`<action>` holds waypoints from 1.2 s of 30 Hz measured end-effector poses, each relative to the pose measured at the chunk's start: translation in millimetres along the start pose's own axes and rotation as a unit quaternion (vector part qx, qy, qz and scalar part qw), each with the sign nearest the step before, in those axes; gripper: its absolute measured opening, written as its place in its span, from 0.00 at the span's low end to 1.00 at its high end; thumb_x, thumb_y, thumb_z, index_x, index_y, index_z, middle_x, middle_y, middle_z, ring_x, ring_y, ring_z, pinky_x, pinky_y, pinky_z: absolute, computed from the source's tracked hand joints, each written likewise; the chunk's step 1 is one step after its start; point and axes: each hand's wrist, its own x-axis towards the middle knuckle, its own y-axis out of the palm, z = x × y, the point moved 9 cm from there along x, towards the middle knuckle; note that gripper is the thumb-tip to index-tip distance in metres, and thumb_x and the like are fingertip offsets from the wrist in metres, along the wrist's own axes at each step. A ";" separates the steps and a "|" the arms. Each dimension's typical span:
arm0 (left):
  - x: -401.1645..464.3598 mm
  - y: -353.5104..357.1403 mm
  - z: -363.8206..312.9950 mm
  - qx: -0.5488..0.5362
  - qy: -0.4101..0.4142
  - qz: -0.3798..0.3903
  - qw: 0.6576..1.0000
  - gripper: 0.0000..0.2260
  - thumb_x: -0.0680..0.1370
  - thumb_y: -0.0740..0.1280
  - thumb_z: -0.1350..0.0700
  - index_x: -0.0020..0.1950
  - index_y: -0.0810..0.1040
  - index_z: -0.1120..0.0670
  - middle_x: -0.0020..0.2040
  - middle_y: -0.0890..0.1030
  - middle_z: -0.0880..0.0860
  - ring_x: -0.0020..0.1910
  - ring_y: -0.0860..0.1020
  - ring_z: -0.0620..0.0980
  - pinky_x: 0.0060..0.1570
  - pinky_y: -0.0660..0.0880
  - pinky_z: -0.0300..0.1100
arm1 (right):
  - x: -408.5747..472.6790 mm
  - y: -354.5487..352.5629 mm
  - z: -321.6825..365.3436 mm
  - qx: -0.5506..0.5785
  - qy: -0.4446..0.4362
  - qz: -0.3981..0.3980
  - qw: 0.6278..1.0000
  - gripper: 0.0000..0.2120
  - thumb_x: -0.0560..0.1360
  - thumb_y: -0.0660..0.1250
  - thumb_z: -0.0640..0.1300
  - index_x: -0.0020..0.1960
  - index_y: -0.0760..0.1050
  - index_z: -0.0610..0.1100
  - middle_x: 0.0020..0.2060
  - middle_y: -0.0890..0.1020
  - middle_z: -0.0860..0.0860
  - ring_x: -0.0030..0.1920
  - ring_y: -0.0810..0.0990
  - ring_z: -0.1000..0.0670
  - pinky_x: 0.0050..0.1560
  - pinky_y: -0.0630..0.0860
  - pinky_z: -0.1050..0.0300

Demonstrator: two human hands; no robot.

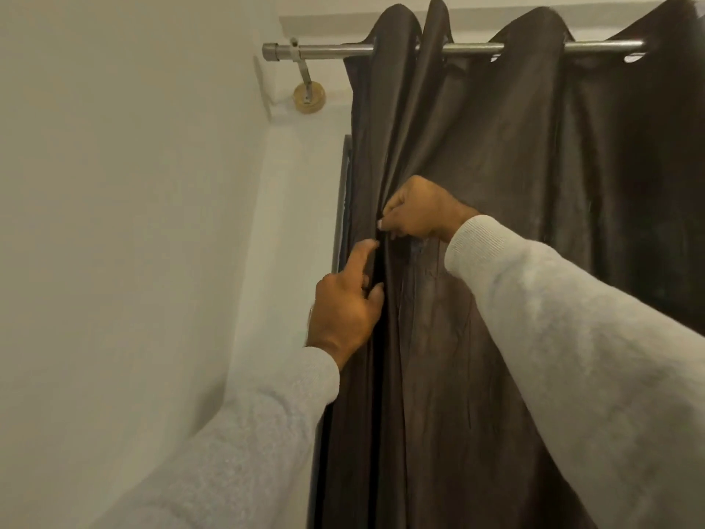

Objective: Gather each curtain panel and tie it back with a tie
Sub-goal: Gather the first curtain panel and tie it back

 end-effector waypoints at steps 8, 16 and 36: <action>-2.4 16.9 -23.8 0.000 0.015 0.028 0.999 0.11 0.82 0.65 0.52 0.53 0.87 0.54 0.43 0.86 0.49 0.41 0.83 0.46 0.43 0.82 0.45 | -24.4 -11.3 -19.1 0.052 0.022 0.044 0.997 0.09 0.81 0.71 0.44 0.51 0.86 0.38 0.40 0.86 0.49 0.39 0.84 0.52 0.46 0.81 0.57; 8.2 35.0 -13.1 -0.013 -0.097 0.002 0.995 0.18 0.81 0.75 0.55 0.67 0.72 0.50 0.33 0.81 0.49 0.31 0.81 0.44 0.37 0.80 0.35 | -105.3 -102.7 -122.0 -0.154 0.210 -0.356 0.897 0.31 0.79 0.72 0.54 0.74 0.66 0.42 0.74 0.66 0.37 0.62 0.80 0.32 0.53 0.82 0.42; 10.0 11.7 -7.5 -0.011 -0.114 -0.044 0.992 0.12 0.77 0.77 0.57 0.40 0.76 0.50 0.31 0.78 0.46 0.30 0.75 0.43 0.35 0.73 0.37 | 6.7 -42.6 -2.1 0.048 -0.020 -0.150 0.987 0.03 0.76 0.76 0.45 0.46 0.88 0.46 0.40 0.86 0.53 0.42 0.85 0.52 0.49 0.83 0.58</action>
